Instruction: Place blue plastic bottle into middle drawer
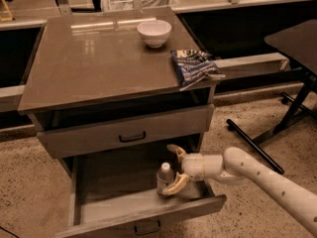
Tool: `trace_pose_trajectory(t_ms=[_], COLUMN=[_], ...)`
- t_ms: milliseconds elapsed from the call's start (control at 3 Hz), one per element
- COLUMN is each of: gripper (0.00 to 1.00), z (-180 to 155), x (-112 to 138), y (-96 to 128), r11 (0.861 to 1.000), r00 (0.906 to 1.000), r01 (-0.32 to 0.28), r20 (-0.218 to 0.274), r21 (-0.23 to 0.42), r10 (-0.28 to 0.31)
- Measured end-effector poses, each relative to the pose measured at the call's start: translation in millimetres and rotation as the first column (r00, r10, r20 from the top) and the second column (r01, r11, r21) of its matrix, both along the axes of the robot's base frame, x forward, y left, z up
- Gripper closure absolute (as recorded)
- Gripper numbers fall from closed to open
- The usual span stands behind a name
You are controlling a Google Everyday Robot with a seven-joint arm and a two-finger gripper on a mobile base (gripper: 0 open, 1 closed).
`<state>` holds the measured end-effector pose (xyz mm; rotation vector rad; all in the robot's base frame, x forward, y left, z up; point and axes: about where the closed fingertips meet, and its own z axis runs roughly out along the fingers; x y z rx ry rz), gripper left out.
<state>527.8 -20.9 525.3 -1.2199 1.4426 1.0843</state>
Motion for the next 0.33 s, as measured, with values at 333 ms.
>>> trace_pose_trajectory(t_ms=[333], gripper=[0.00], z=[0.0], x=[0.0], y=[-0.5], r11=[1.000], r00=[1.0000], r01=[0.001], r20=[0.001], r21=[0.000], r10=[-0.001])
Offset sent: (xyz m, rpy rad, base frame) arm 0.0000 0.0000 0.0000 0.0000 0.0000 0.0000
